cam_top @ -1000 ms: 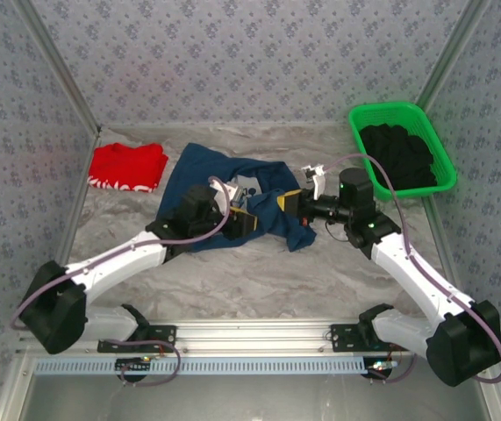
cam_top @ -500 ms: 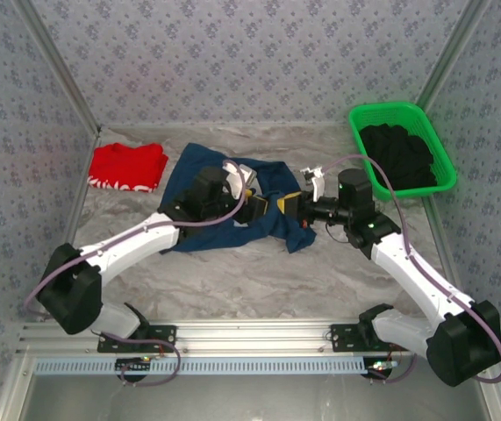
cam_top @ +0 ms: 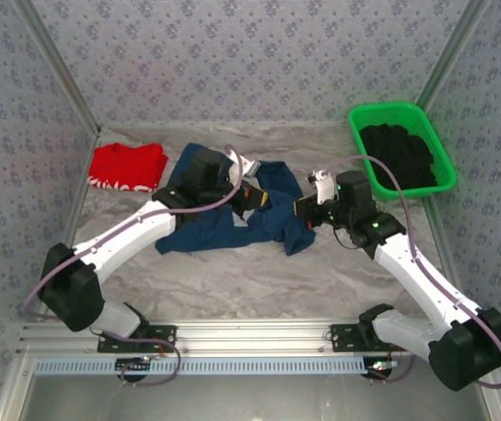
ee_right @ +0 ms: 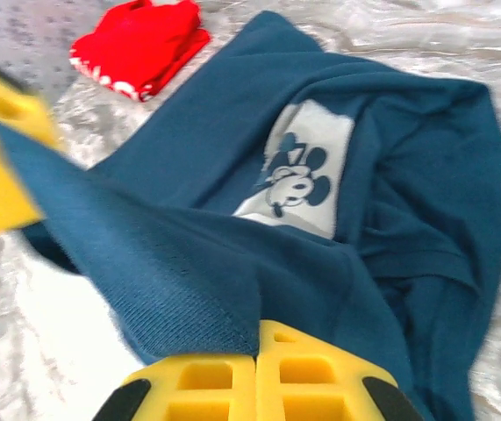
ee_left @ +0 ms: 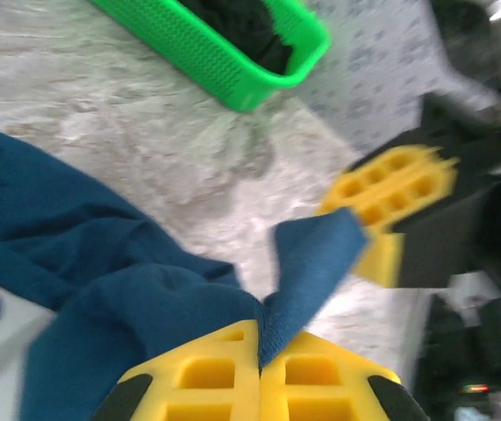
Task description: Fold the inside-out t-shirt
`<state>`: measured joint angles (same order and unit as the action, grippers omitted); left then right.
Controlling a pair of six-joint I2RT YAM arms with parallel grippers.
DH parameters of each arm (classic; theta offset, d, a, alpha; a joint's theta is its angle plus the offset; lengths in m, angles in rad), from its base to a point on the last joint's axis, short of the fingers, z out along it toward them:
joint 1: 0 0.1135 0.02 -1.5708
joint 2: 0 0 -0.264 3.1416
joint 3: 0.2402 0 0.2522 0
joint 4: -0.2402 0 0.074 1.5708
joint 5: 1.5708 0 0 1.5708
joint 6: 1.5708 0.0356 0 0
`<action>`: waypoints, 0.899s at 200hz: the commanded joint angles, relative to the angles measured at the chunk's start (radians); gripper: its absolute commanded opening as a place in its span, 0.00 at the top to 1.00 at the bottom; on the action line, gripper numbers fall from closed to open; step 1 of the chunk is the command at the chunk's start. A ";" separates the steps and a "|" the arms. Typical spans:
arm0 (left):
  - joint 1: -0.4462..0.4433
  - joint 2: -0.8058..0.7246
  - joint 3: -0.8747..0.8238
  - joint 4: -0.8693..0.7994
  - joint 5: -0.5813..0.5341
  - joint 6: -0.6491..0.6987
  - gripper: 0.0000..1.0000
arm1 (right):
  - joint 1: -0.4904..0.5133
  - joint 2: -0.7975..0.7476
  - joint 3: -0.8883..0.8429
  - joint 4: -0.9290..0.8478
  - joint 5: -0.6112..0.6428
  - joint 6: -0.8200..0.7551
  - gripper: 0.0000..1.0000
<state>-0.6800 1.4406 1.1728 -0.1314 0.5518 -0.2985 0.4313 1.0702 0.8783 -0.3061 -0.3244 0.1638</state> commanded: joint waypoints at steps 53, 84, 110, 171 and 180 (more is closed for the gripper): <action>0.024 -0.054 0.010 0.008 0.129 -0.283 1.00 | 0.056 0.037 0.083 -0.131 0.107 -0.050 0.74; 0.033 -0.044 0.006 0.016 0.110 -0.297 1.00 | 0.054 -0.050 0.038 -0.131 -0.024 -0.065 0.69; 0.035 -0.035 0.013 0.003 0.118 -0.245 1.00 | 0.055 -0.090 0.030 -0.098 -0.064 -0.083 0.64; 0.037 -0.045 -0.008 -0.015 0.120 0.003 0.98 | 0.052 -0.031 0.065 0.032 -0.165 -0.078 0.57; 0.036 -0.055 -0.014 -0.013 0.116 0.051 0.97 | 0.053 -0.023 0.070 0.024 -0.166 -0.078 0.56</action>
<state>-0.6479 1.4139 1.1782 -0.1394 0.6647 -0.4065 0.4805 1.0222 0.9188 -0.3241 -0.4400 0.0952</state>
